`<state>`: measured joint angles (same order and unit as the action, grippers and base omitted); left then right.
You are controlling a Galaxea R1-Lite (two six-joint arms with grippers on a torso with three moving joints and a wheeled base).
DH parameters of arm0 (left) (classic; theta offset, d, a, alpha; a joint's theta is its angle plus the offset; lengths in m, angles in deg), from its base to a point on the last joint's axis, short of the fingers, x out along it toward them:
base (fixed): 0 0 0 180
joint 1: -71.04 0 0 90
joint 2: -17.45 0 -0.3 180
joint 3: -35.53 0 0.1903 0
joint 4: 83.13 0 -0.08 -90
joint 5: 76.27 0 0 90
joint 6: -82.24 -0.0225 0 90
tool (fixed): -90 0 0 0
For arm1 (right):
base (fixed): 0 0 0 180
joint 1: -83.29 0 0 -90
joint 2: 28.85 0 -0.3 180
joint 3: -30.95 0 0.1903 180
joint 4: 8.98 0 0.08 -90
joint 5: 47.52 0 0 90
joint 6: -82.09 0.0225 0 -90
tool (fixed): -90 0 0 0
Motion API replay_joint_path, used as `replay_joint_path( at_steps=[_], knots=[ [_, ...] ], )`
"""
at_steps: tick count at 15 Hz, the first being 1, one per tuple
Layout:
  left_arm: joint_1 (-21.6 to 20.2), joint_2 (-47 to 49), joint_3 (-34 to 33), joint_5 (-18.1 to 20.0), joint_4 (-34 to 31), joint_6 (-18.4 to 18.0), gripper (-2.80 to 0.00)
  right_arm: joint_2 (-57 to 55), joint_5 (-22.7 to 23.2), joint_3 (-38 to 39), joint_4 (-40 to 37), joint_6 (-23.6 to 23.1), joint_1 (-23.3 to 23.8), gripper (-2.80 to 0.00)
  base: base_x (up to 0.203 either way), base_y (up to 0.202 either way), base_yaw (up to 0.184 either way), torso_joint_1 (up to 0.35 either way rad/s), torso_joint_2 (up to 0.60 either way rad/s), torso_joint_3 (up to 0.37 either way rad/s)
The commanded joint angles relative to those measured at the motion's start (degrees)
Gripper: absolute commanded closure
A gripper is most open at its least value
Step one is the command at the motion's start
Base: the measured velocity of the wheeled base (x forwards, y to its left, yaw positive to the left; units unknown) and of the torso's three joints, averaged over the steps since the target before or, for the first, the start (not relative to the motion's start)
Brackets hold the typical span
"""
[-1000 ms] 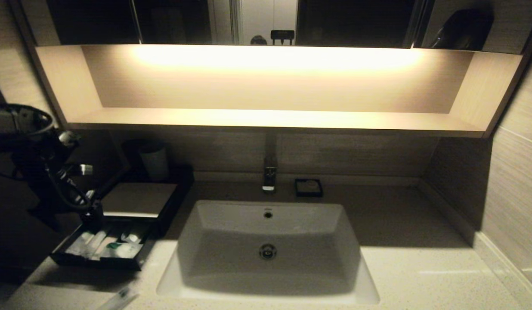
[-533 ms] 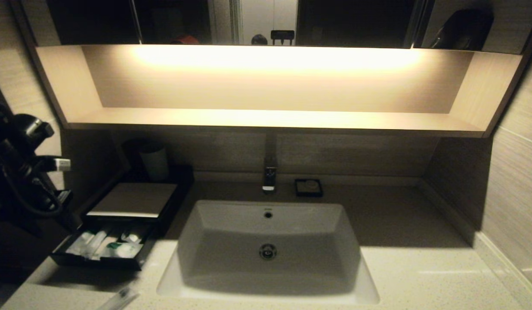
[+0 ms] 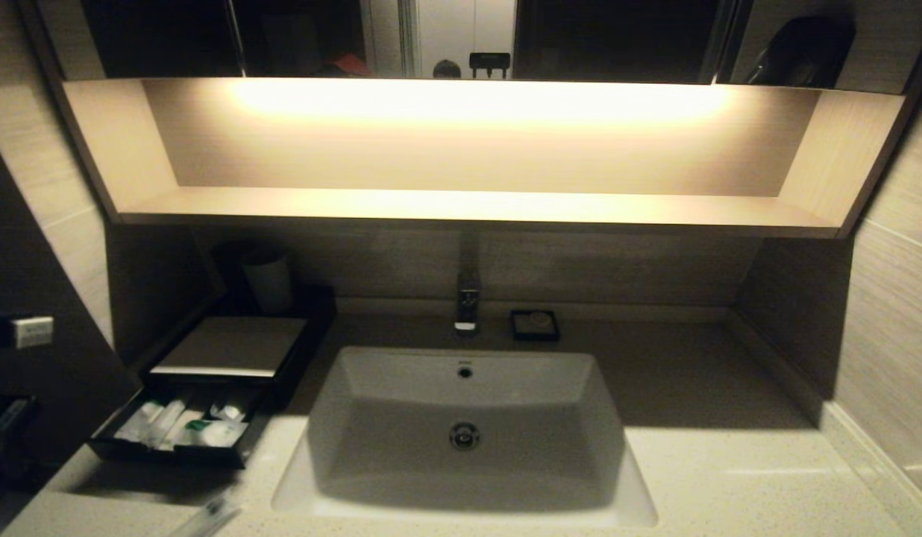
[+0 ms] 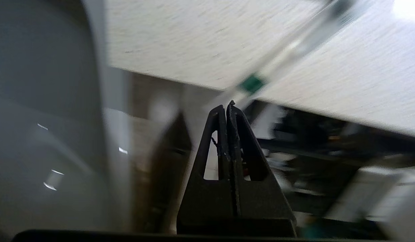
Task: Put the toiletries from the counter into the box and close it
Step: Place the bathroom toiletry into the drawer, then pick up the bathroom toiletry
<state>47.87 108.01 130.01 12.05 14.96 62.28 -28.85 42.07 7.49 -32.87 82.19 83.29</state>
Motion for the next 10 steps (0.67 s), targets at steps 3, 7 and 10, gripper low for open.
replay_joint_path(
  at_steps=[3,7,10],
  knots=[
    [-11.1,-8.9,-14.3,1.9,8.3,-26.5,0.00,0.0,0.0,0.0,0.0,0.0,0.0,0.00,0.000,0.000,0.000,0.000,0.00,0.000],
    [-17.2,-13.4,-27.1,9.2,16.0,-46.4,0.00,0.0,0.0,0.0,0.0,0.0,0.0,0.00,0.000,0.000,0.000,0.000,0.00,0.000],
    [-18.1,-14.4,-30.6,13.9,16.5,-56.4,0.00,0.0,0.0,0.0,0.0,0.0,0.0,0.00,0.000,0.000,0.000,0.000,0.00,0.000]
  ],
)
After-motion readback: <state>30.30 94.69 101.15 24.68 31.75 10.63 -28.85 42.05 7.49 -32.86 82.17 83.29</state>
